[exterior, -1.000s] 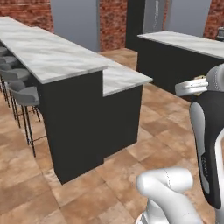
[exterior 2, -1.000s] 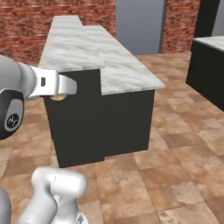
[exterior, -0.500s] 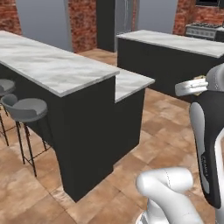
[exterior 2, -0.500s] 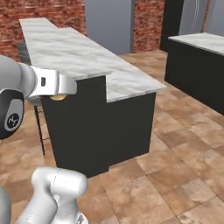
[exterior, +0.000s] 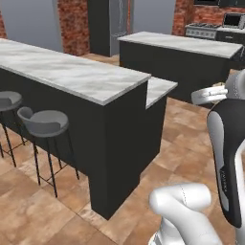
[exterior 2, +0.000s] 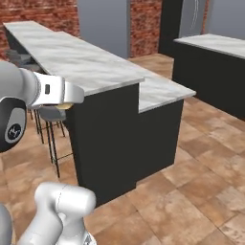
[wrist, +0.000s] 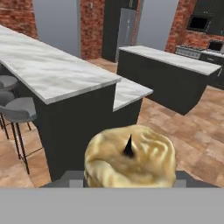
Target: Get the candle and the beer from the cabinet and move them to the dining counter.
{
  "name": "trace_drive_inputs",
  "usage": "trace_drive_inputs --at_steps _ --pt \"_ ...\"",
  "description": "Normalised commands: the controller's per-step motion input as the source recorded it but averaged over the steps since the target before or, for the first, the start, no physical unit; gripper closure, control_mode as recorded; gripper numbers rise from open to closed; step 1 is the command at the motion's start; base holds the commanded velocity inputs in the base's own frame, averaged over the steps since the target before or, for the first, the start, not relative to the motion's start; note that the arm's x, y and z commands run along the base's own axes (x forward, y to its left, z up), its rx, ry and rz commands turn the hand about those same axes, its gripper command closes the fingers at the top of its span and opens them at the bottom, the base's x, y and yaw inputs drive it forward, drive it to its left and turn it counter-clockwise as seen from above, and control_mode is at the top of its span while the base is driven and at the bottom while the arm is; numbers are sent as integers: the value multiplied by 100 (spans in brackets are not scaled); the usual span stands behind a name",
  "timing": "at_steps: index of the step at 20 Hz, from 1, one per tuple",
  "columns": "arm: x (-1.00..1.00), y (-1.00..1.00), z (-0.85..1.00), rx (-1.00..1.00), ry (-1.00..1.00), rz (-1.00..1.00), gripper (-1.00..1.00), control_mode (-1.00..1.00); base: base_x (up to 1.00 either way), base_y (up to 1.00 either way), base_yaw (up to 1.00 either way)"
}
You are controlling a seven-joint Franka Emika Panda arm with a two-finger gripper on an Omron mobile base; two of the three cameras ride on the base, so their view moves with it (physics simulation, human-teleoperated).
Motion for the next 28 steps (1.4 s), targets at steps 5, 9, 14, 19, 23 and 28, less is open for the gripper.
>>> trace_drive_inputs --at_steps 5,9,14,19,23,28 --pt "0 0 0 0 0 0 100 100 -2 100 -42" --pt "0 0 0 0 0 0 100 100 0 100 -44" --pt "0 0 0 0 0 0 100 100 0 100 -46" --pt "0 0 0 0 0 0 100 100 0 100 -47" --pt "0 0 0 0 0 0 100 100 0 100 -49" --pt "0 0 0 0 0 0 100 100 0 100 -44"
